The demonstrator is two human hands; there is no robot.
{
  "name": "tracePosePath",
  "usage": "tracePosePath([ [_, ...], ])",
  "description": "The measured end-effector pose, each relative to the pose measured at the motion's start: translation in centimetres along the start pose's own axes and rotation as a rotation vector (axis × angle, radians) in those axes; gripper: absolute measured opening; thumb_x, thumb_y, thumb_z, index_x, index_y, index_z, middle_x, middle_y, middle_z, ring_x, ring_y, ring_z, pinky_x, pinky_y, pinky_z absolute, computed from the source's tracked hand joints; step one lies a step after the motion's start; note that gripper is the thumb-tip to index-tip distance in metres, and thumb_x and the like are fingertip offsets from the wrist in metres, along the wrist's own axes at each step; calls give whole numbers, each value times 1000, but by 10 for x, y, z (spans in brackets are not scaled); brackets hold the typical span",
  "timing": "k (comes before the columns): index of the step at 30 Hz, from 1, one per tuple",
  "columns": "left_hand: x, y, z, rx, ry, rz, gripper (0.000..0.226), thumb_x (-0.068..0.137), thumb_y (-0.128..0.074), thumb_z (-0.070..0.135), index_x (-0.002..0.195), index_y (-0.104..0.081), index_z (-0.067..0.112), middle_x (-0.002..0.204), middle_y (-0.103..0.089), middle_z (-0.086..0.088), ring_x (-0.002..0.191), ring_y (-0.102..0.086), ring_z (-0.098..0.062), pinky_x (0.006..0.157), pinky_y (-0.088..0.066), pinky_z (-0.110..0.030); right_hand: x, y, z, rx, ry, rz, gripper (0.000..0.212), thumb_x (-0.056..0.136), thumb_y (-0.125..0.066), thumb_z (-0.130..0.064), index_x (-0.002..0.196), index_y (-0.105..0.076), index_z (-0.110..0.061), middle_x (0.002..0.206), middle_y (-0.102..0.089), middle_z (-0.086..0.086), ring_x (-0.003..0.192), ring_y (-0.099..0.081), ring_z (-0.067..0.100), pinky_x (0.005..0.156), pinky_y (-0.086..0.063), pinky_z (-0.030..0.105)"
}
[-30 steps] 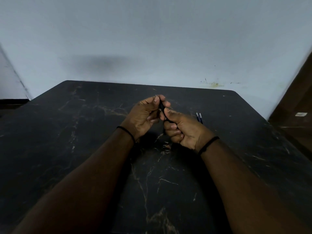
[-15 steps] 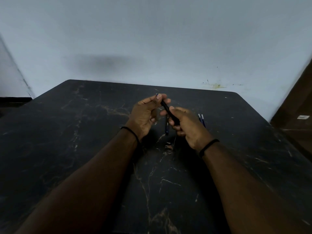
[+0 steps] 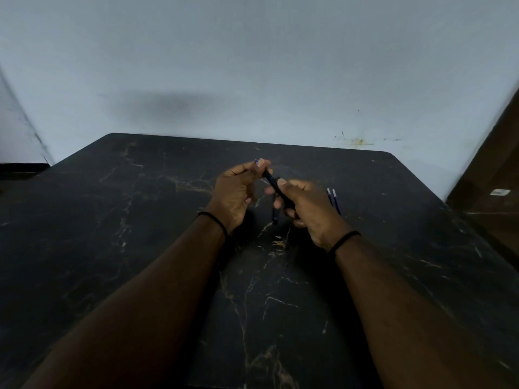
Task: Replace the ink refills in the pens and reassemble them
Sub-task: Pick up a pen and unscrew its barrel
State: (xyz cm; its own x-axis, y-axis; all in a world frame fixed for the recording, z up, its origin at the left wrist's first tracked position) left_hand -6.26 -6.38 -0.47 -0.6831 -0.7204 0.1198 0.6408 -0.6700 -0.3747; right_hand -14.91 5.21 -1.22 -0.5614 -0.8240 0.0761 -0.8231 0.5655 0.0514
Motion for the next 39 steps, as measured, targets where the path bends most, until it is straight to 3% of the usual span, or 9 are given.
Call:
tracePosePath([
  [5,-1,0,1,15,-1,-13,20,83,-69,28,95,-74,12,89,-73,-4,40,-30,-5,39,-24,-20,-1,2,-3,3,56,7,6,96,-67,-25,96,-66,-19,78,-76,3,44,-54,8,34,-27,16],
  [8,-2,0,1,25,4,-11,15,87,-67,24,94,-74,13,88,-73,-3,39,-30,-4,40,-25,-20,-1,2,-3,46,59,27,16,92,-73,-24,100,-61,-20,81,-78,8,41,-52,9,35,-26,15],
  [11,-2,-1,2,18,-6,-1,13,91,-64,22,92,-73,13,84,-73,-1,38,-29,-5,40,-22,-19,1,2,-2,37,41,23,20,98,-62,-37,105,-68,-19,81,-77,6,43,-42,8,36,-24,15],
  [14,-1,-1,1,17,-9,0,12,91,-64,21,91,-73,13,87,-73,-3,37,-29,-4,38,-23,-18,3,0,2,30,7,5,30,103,-51,-37,98,-75,-18,75,-74,2,44,-39,5,35,-22,15],
  [18,0,-1,0,27,-11,-14,14,92,-63,23,92,-74,13,87,-72,-3,38,-29,-5,38,-26,-19,2,0,2,40,29,-13,18,101,-58,-31,94,-70,-19,78,-76,4,43,-47,6,34,-26,16],
  [21,0,0,-1,43,-5,-14,15,93,-62,24,93,-73,14,85,-72,-1,39,-29,-5,48,-22,-27,2,1,2,32,44,-14,9,97,-66,-30,94,-65,-21,82,-78,7,43,-52,8,34,-27,16],
  [25,0,-1,0,34,-11,-11,14,93,-62,23,92,-72,13,83,-72,0,38,-29,-5,45,-20,-23,3,2,1,40,36,4,10,96,-66,-30,92,-66,-21,79,-77,8,39,-43,9,36,-23,14],
  [29,-1,-3,2,12,-6,-20,13,93,-61,20,90,-72,12,84,-72,-1,37,-29,-5,37,-23,-18,2,-1,1,35,3,6,25,102,-55,-33,95,-74,-18,70,-72,3,42,-36,6,35,-21,15],
  [39,1,-3,0,11,-8,-7,13,93,-62,19,89,-72,12,81,-73,-1,36,-29,-4,36,-22,-18,1,1,1,38,3,28,21,101,-58,-27,94,-75,-17,65,-64,-2,45,-38,8,36,-22,16],
])
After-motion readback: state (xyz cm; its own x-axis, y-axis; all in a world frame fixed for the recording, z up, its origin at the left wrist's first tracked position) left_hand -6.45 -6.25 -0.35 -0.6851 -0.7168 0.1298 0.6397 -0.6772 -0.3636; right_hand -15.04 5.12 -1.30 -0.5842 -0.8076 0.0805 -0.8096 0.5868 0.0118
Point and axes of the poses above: each hand's wrist, its own x-axis towards the middle knuckle, its own y-axis out of the back of the hand, z = x × y, the point moved 7 cm from there along x, towards the middle knuckle
